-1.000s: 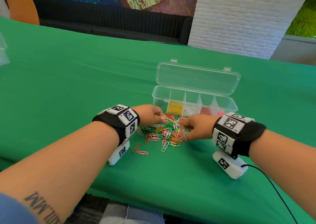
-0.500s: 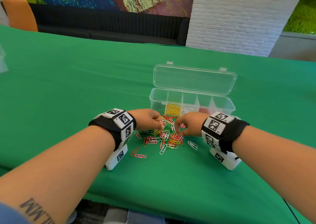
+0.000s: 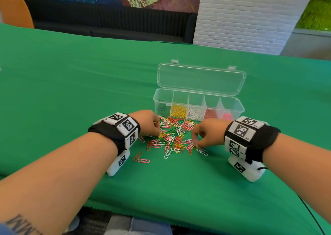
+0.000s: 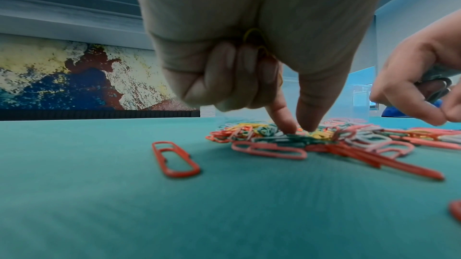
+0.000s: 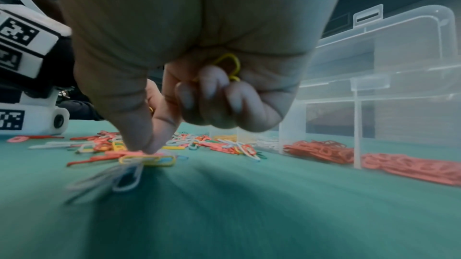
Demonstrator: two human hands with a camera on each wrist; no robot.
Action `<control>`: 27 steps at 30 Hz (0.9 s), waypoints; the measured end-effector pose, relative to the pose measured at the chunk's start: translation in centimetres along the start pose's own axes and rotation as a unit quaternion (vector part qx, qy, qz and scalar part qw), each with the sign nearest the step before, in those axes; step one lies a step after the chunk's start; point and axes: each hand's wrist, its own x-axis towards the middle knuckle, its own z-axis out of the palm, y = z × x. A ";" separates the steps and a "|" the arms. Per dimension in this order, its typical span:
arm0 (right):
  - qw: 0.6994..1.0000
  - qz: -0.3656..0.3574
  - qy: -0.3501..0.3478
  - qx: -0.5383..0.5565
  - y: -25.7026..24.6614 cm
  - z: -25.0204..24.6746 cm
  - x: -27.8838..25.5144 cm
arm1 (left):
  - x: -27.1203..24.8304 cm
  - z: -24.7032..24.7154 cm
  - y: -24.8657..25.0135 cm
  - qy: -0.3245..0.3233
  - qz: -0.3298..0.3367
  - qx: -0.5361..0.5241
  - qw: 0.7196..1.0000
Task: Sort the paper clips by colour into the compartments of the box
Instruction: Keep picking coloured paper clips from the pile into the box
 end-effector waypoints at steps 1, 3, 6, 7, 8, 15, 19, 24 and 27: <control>1.000 0.005 0.014 0.003 0.1 0.0 0.2 | 0.0 0.0 0.0 0.001 -0.002 -0.006 1.000; 0.999 0.015 0.040 0.005 0.2 -0.2 0.6 | -0.1 0.0 0.0 -0.006 -0.006 -0.013 1.000; 1.000 0.019 0.013 -0.006 0.3 -0.1 0.9 | -0.2 -0.1 0.0 -0.013 -0.005 -0.013 1.000; 1.000 0.017 0.001 -0.002 0.4 0.0 0.9 | -0.3 -0.1 0.1 -0.015 -0.005 -0.014 1.000; 1.000 0.016 -0.006 0.007 0.4 0.1 0.8 | -0.3 -0.2 0.1 -0.018 -0.005 -0.015 1.000; 1.000 0.018 -0.013 0.008 0.5 0.5 0.3 | -0.3 -0.1 -0.1 -0.012 -0.017 -0.042 0.999; 1.000 0.011 -0.021 0.005 0.2 0.5 0.3 | -0.2 0.0 0.0 -0.014 -0.012 -0.028 0.999; 1.000 0.009 -0.024 0.007 -0.3 0.7 0.5 | -0.2 0.0 0.2 -0.025 -0.004 -0.029 0.999; 0.999 0.007 -0.033 -0.001 -0.6 0.6 0.5 | -0.4 0.0 0.4 -0.018 0.004 -0.022 1.000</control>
